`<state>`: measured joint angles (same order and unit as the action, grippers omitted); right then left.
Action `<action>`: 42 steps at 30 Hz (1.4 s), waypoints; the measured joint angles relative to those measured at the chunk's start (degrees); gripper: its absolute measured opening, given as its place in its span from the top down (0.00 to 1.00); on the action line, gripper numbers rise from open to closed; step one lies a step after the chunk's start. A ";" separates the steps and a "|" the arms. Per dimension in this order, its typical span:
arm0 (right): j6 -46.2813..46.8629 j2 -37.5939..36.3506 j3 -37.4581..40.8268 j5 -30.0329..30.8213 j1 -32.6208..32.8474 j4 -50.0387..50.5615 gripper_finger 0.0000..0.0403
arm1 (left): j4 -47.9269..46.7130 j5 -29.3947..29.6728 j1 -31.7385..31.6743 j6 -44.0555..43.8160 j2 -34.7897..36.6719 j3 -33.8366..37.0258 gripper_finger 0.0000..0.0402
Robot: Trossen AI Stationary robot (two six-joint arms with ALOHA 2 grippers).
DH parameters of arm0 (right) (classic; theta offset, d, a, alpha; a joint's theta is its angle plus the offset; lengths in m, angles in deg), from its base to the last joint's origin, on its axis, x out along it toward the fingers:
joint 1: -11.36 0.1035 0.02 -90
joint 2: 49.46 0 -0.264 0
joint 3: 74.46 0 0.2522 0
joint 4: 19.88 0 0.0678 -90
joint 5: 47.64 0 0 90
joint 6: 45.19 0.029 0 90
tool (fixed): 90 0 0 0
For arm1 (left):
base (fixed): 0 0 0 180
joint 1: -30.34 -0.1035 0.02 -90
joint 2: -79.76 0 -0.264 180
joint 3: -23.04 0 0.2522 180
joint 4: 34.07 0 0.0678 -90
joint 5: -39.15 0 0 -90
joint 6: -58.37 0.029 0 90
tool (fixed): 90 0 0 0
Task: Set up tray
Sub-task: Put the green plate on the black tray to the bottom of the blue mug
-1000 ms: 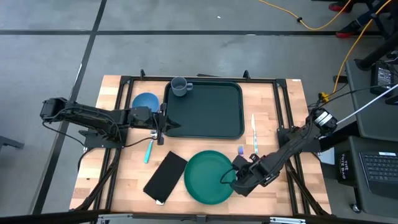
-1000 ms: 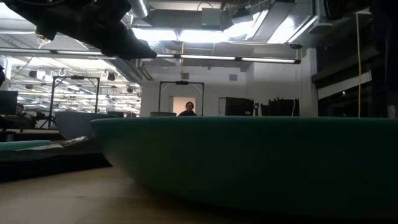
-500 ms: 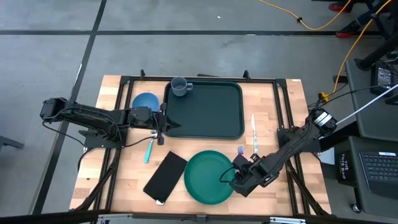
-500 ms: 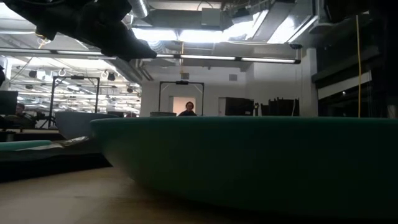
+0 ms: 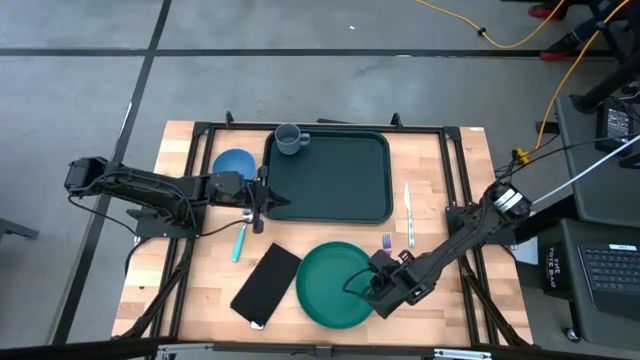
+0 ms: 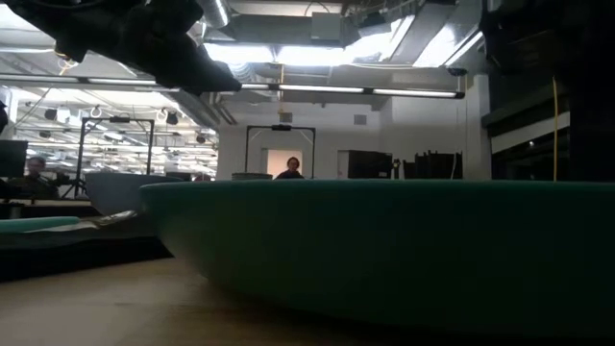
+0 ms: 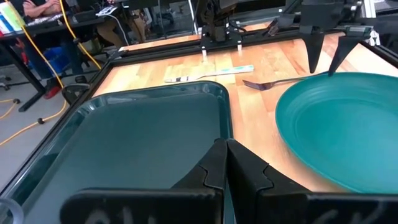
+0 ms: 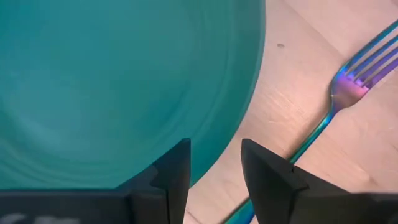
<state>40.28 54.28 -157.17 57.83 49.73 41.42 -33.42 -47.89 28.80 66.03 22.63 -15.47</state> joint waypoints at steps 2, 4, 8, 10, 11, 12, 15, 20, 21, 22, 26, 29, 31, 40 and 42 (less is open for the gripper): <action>0.02 0.43 0.00 0.07 -0.02 -0.51 0.64 | -0.50 0.00 0.00 0.10 0.00 0.00 0.98; 0.19 1.05 0.00 0.34 0.00 -0.58 0.64 | -1.29 0.00 0.00 0.11 0.00 0.02 0.98; 1.60 2.50 0.00 0.09 0.00 -0.64 0.64 | -1.98 0.00 0.00 0.12 0.00 0.02 0.98; 1.57 3.15 0.00 0.07 0.00 -1.35 0.64 | -2.01 0.00 0.00 0.15 0.00 0.02 0.99; 1.55 3.29 0.00 0.04 0.00 -1.85 0.64 | -2.17 0.00 0.00 0.15 0.00 0.02 0.98; 1.57 3.39 0.00 0.04 0.00 -2.08 0.64 | -2.21 0.00 0.00 0.18 0.00 0.02 0.98; 1.56 3.57 0.00 0.27 0.00 -2.57 0.64 | -2.25 0.00 -0.01 0.59 0.00 0.02 0.99; 1.91 3.57 0.00 0.33 0.00 -3.80 0.69 | -2.40 0.02 0.00 0.61 0.00 0.02 0.99; 2.32 3.57 0.00 0.37 0.00 -3.88 0.71 | -2.42 0.00 -0.02 0.61 0.00 0.02 0.99; 2.87 3.57 0.00 0.43 0.00 -4.03 0.74 | -2.42 0.00 0.00 0.60 0.00 0.02 0.99; 5.39 3.57 0.00 0.59 0.00 -4.10 0.83 | -2.49 0.00 0.00 0.61 0.00 0.02 0.99; 5.99 3.57 0.00 0.61 -0.01 -4.13 0.91 | -2.66 0.00 0.00 0.61 0.00 0.02 0.99; 7.48 3.56 -0.01 1.13 -0.01 -3.91 0.96 | -2.64 0.00 0.00 0.61 0.00 0.02 0.99; 10.94 3.53 -0.02 2.05 0.00 -3.42 0.98 | -2.66 0.00 0.00 0.61 0.00 0.02 0.99; 11.67 3.41 -0.02 2.01 0.03 -2.71 0.98 | -2.66 0.00 -0.01 0.61 0.00 0.02 0.99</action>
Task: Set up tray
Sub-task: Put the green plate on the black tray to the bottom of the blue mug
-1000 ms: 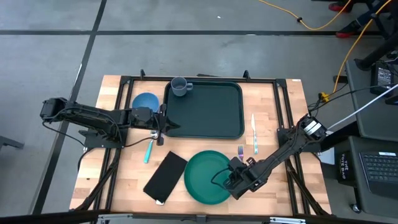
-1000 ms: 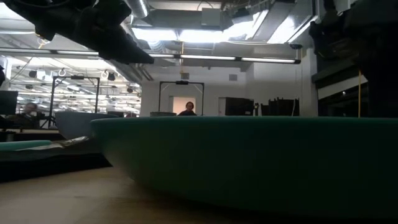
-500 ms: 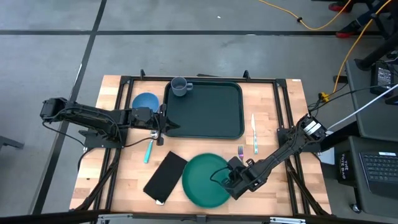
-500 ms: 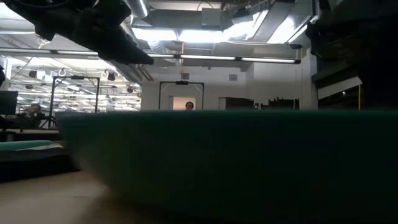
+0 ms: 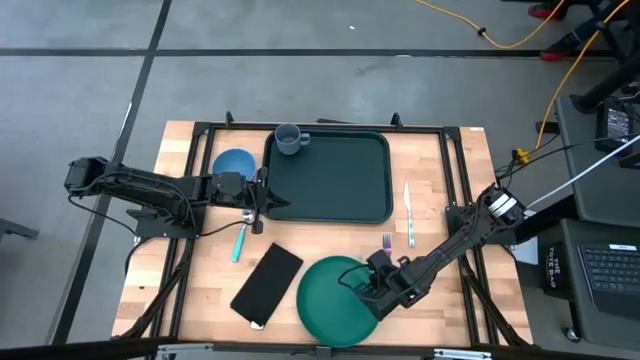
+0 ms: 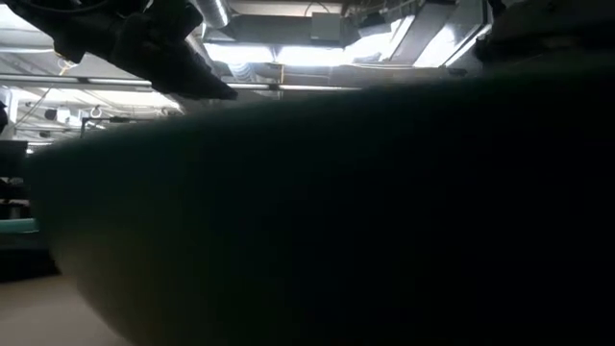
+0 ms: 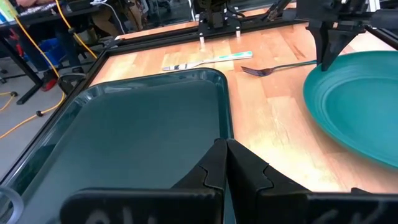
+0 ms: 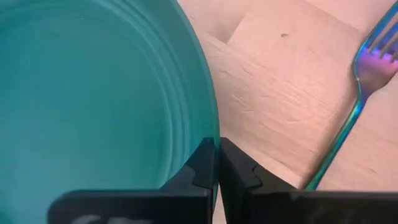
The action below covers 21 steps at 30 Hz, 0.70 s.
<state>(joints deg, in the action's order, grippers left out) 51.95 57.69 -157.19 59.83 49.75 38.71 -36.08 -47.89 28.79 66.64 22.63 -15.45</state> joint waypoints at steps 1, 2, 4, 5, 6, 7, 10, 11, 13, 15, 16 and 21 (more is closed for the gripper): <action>0.11 -0.05 0.00 -0.06 0.02 0.49 0.98 | 0.00 0.00 0.01 0.00 0.00 0.00 0.99; 0.12 -0.22 0.00 -0.15 0.02 1.15 0.98 | 0.01 0.00 0.01 0.00 0.00 0.00 0.99; 0.11 -0.94 0.00 -0.17 0.02 2.34 0.98 | 0.00 0.00 0.01 0.00 0.00 0.00 0.99; 0.11 -1.39 0.00 -0.05 0.01 2.60 0.98 | 0.01 0.00 0.00 0.00 0.00 0.00 0.99; 0.10 -1.94 0.00 0.23 0.00 3.00 0.98 | 0.02 0.00 0.01 0.00 0.00 0.00 0.99; 0.09 -2.49 0.00 0.50 0.00 3.67 0.98 | 0.02 0.00 0.01 0.00 0.00 0.00 0.99; 0.07 -4.09 0.00 1.22 -0.03 6.10 0.98 | 0.07 0.00 0.01 0.00 0.00 0.00 0.99; 0.09 -4.52 0.00 1.74 -0.03 6.87 0.98 | 0.15 -0.01 0.01 0.00 0.00 0.00 0.99; 0.09 -5.31 0.00 1.86 -0.16 8.60 0.98 | 0.17 -0.02 0.01 0.00 0.00 0.00 0.99; 0.08 -6.13 0.02 2.45 -0.30 9.67 0.98 | 0.24 0.00 0.01 0.00 0.00 0.00 0.99; 0.05 -6.55 0.02 2.81 -0.43 10.23 0.98 | 0.28 0.00 0.01 0.00 0.00 0.00 0.99; -0.20 -8.99 0.02 3.90 -1.54 14.02 0.98 | 0.35 0.00 0.00 0.00 0.00 0.00 0.99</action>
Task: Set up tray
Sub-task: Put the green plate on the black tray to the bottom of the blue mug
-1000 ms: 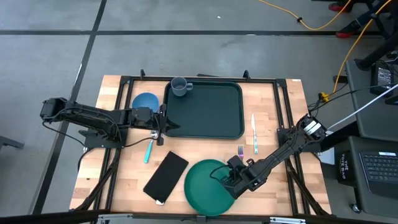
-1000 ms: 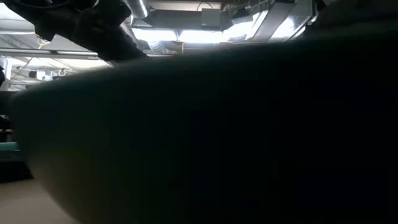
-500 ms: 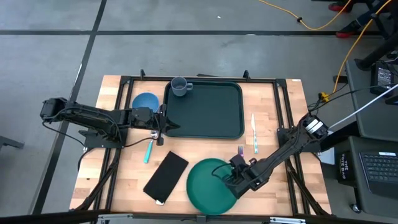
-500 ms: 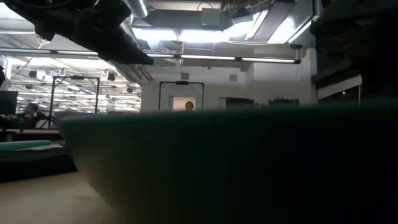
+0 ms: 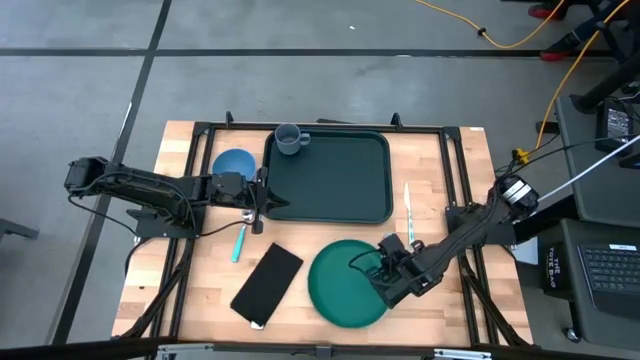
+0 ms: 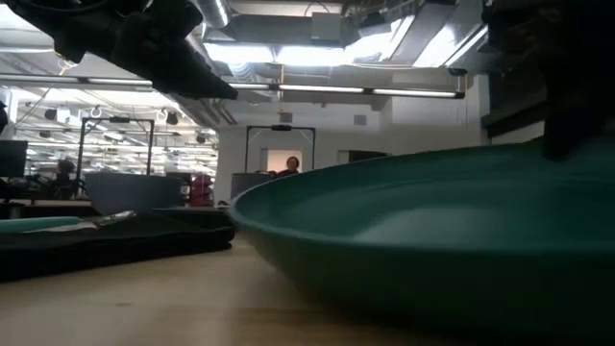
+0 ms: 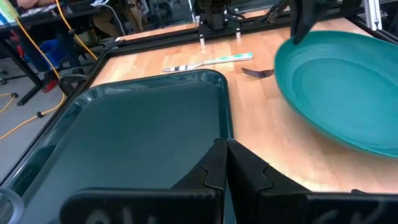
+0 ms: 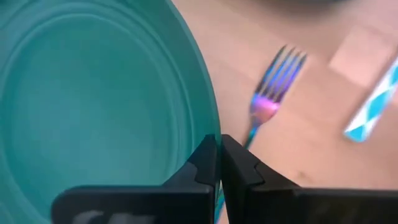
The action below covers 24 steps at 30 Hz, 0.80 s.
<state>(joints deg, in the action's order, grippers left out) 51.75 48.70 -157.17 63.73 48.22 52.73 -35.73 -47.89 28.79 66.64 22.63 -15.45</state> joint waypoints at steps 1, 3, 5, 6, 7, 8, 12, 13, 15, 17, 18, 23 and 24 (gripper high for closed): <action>-0.23 -0.42 0.00 0.12 -0.30 0.89 0.98 | 0.05 0.00 0.01 0.00 0.00 0.00 0.99; -1.72 -1.40 0.02 1.03 -0.92 2.00 0.98 | 0.11 0.00 0.01 0.00 0.00 0.00 0.98; -3.44 -2.67 0.02 2.04 -1.67 2.07 0.98 | 0.13 0.00 0.01 0.00 0.00 0.00 0.98; -4.41 -3.43 0.02 2.46 -2.18 2.03 0.98 | 0.15 0.00 -0.01 0.00 0.00 0.00 0.98; -5.62 -4.19 0.02 2.62 -2.64 2.08 0.98 | 0.18 0.00 0.00 0.00 0.00 0.00 0.98; -6.52 -4.97 0.02 2.70 -3.22 2.23 0.98 | 0.28 0.00 0.00 0.00 0.00 0.00 0.98; -10.66 -8.18 0.02 3.03 -5.77 2.59 0.98 | 1.25 -0.09 0.09 0.36 0.00 0.00 0.96; -11.98 -8.95 0.02 3.03 -6.51 2.72 0.98 | 1.42 -0.07 0.28 0.88 0.00 0.00 0.95; -14.56 -10.44 0.02 3.08 -8.12 2.93 0.98 | 1.75 -0.07 1.12 2.19 0.00 0.00 0.92; -16.75 -11.83 0.02 3.17 -9.79 2.91 0.98 | 2.50 0.21 2.44 2.96 0.01 0.00 0.88; -17.80 -12.47 0.02 3.20 -10.58 2.91 0.98 | 3.01 0.63 3.28 3.27 0.00 -0.02 0.86; -22.93 -14.35 0.02 3.19 -14.29 2.76 0.98 | 4.80 6.89 8.43 4.52 0.00 -0.14 0.75; -23.79 -14.50 0.02 3.14 -14.94 2.75 0.98 | 4.39 8.58 9.44 4.52 0.00 -0.54 0.73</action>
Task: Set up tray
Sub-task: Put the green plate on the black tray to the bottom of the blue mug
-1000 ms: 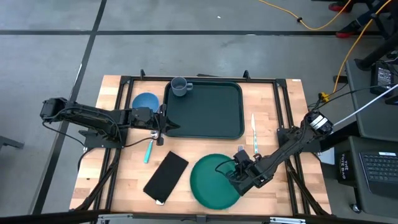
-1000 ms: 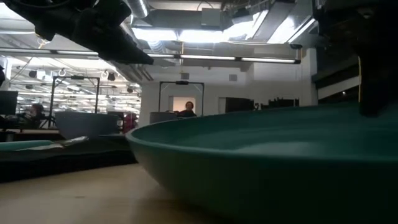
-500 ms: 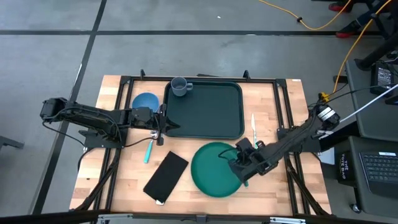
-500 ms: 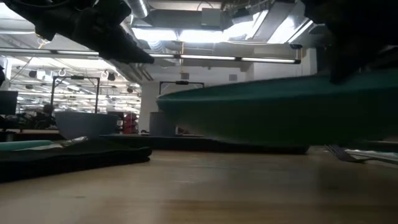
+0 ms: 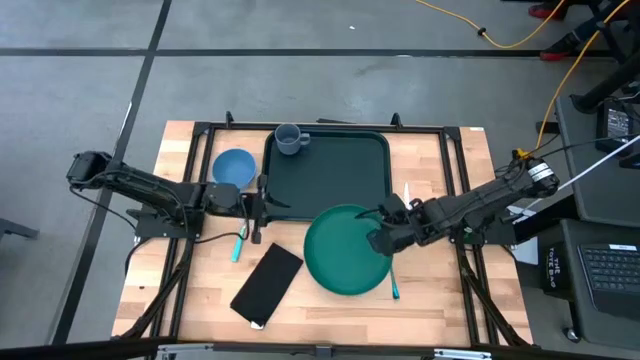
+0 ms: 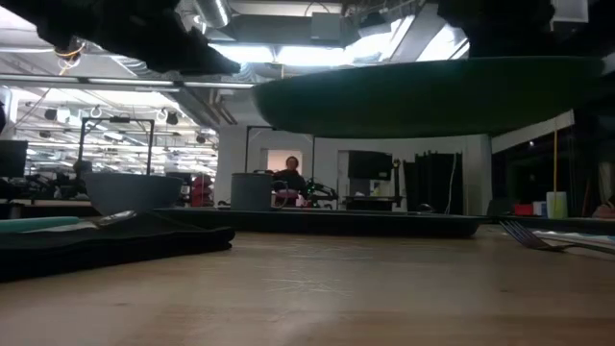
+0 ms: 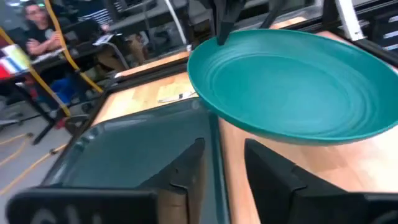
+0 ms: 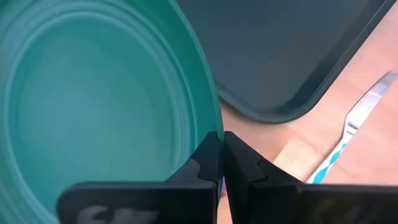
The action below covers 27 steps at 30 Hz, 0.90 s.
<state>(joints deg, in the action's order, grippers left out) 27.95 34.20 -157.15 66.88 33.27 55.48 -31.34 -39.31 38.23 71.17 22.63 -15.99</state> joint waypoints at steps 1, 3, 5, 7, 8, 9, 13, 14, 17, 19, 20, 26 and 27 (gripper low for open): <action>-1.09 -0.04 0.00 -0.07 -0.69 0.00 0.98 | -0.24 1.82 1.04 0.00 -0.09 -0.55 0.71; -3.12 0.00 0.00 -0.92 -2.20 -0.05 0.98 | -0.58 4.15 3.15 0.02 -0.69 -1.94 0.67; -5.22 0.00 0.00 -2.14 -3.84 -0.05 0.98 | -2.11 5.51 5.20 0.76 -1.69 -3.75 0.65; -6.80 0.00 0.00 -2.96 -5.48 -0.20 0.98 | -4.29 7.48 7.23 1.81 -3.24 -5.84 0.63; -7.60 0.00 0.00 -3.13 -6.23 -0.20 0.98 | -5.57 8.84 8.24 2.11 -4.25 -6.90 0.63; -8.60 -0.04 0.00 -3.40 -6.95 -0.20 0.98 | -7.04 10.24 9.27 2.24 -5.38 -7.92 0.62; -11.71 -0.22 0.00 -5.45 -9.88 -0.83 0.98 | -13.23 15.02 13.22 4.11 -10.80 -12.03 0.62; -12.42 -0.22 0.00 -5.98 -10.54 -0.90 0.98 | -14.41 15.84 14.12 4.52 -12.17 -13.09 0.62; -14.61 -0.22 0.00 -6.81 -12.32 -1.02 0.98 | -16.99 17.12 16.77 5.35 -15.94 -16.59 0.62; -15.49 -0.22 0.00 -7.30 -13.37 -1.25 0.98 | -18.03 17.85 18.66 6.43 -18.32 -19.09 0.62; -16.19 -0.22 -0.01 -7.73 -13.84 -1.28 0.98 | -19.04 18.39 19.59 7.00 -19.47 -20.42 0.62; -19.50 -0.29 -0.01 -10.22 -15.44 -4.55 0.98 | -27.93 21.89 22.99 6.76 -27.06 -28.50 0.62; -19.79 -0.29 -0.01 -10.53 -15.64 -5.10 0.98 | -29.20 21.88 23.21 6.31 -28.44 -29.87 0.62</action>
<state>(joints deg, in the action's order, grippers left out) 8.16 33.92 -157.16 56.34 17.63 50.38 -60.54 -17.43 61.44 77.47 -5.81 -45.86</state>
